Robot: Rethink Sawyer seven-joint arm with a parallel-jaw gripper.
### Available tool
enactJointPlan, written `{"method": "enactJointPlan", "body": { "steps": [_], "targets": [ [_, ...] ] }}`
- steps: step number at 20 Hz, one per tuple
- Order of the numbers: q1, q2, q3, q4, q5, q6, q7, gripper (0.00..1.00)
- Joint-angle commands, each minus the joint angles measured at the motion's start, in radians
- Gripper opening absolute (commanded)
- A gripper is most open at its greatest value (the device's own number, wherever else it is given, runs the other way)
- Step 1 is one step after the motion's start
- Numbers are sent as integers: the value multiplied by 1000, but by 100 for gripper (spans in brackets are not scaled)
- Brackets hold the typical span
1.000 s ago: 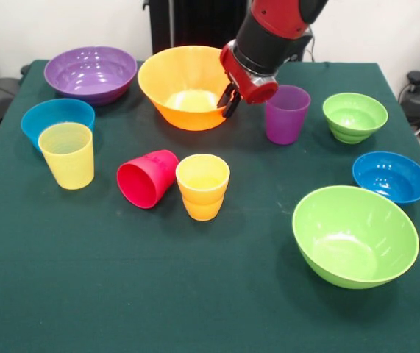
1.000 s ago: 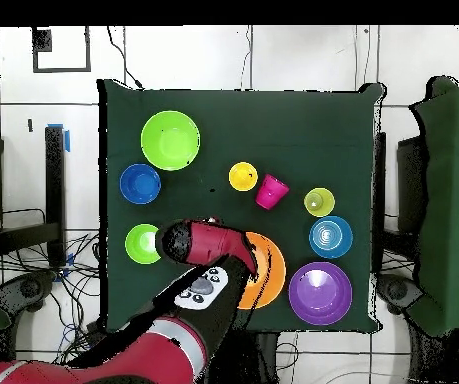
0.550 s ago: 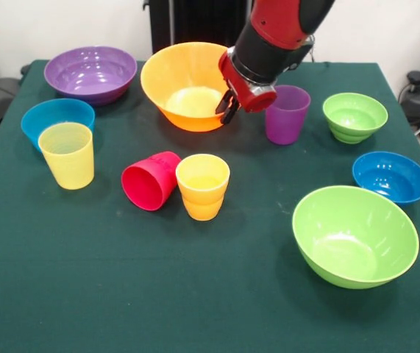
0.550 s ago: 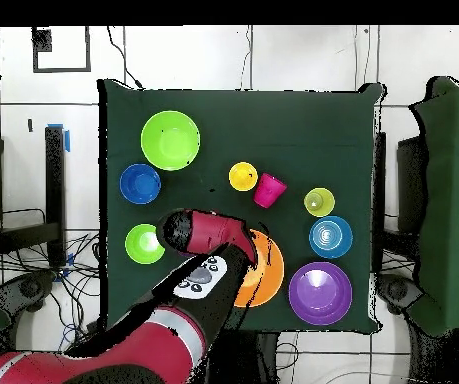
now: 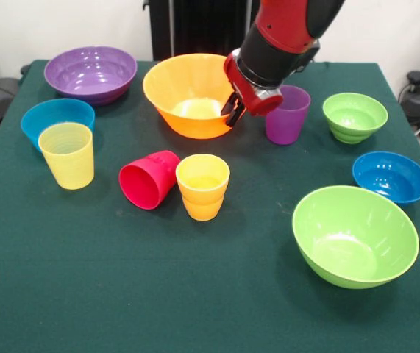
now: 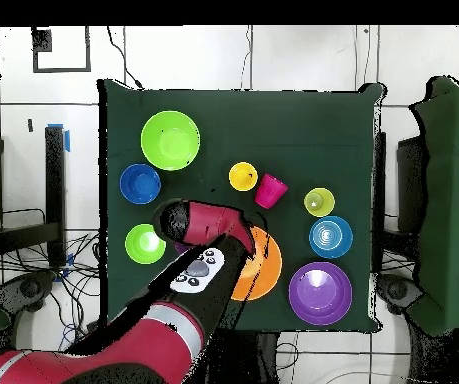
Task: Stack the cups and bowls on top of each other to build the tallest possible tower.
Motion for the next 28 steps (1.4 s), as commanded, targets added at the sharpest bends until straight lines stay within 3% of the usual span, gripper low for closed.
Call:
{"method": "enactJointPlan", "body": {
  "steps": [1,13,28],
  "targets": [
    [30,-8,92,-124,20,97,95,0],
    [44,-19,63,-195,6,211,92,0],
    [-1,43,58,-375,-38,291,28,0]
  ]
}}
